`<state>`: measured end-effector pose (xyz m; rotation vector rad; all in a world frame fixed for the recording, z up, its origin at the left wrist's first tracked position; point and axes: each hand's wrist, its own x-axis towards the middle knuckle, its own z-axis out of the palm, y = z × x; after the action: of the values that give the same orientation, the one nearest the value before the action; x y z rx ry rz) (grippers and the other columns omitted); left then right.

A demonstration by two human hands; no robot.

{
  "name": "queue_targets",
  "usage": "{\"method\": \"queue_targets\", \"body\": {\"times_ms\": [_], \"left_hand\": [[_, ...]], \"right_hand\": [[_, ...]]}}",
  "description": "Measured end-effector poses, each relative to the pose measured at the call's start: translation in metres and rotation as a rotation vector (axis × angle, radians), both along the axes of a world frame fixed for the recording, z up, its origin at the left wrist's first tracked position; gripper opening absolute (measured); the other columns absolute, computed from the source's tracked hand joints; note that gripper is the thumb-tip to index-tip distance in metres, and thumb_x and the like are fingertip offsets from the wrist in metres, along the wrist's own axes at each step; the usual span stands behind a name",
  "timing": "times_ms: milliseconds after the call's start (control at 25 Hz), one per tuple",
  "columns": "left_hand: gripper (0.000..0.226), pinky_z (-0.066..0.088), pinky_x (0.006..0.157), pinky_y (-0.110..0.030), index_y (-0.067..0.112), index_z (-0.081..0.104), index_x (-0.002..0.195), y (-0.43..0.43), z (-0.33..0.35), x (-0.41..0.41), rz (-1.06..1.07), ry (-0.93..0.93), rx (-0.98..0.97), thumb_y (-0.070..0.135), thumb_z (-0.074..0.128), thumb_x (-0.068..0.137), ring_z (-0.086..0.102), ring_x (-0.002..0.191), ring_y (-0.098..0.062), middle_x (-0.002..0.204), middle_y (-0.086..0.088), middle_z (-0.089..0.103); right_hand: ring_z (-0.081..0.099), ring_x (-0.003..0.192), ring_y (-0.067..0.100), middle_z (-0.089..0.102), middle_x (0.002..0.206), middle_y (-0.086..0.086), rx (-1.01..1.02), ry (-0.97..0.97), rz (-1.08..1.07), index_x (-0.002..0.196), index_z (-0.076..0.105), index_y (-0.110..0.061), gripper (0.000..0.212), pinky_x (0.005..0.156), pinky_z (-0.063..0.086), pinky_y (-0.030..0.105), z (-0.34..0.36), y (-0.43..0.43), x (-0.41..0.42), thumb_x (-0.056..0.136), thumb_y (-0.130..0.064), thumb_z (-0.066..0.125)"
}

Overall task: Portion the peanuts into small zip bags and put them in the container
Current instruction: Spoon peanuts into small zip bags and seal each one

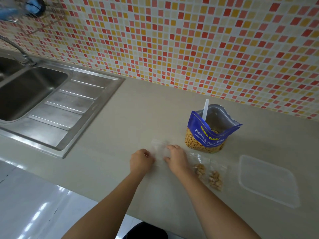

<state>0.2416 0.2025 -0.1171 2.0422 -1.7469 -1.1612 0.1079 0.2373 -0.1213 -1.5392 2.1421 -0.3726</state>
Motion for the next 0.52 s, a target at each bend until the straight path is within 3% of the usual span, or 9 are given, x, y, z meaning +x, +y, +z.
{"method": "queue_targets", "body": {"times_ms": [320,520], "left_hand": [[0.011,0.044,0.064,-0.023,0.017,0.065,0.07,-0.012,0.001,0.007,-0.085,0.0,0.015,0.023,0.066,0.08,0.057,0.073,-0.02,0.076,-0.004,0.064],[0.01,0.049,0.07,-0.028,0.016,0.063,0.073,-0.015,-0.002,0.01,-0.034,0.067,0.03,0.022,0.068,0.079,0.061,0.078,-0.023,0.08,-0.005,0.066]], "right_hand": [[0.047,0.119,0.024,0.051,0.127,0.008,0.049,0.08,0.072,0.122,0.059,-0.008,0.047,0.098,0.041,0.031,-0.005,0.004,0.006,0.085,-0.036,0.063],[0.043,0.121,0.023,0.048,0.129,0.007,0.058,0.135,0.094,0.12,0.06,-0.011,0.044,0.095,0.04,0.029,-0.006,0.005,0.007,0.085,-0.038,0.06]]}}
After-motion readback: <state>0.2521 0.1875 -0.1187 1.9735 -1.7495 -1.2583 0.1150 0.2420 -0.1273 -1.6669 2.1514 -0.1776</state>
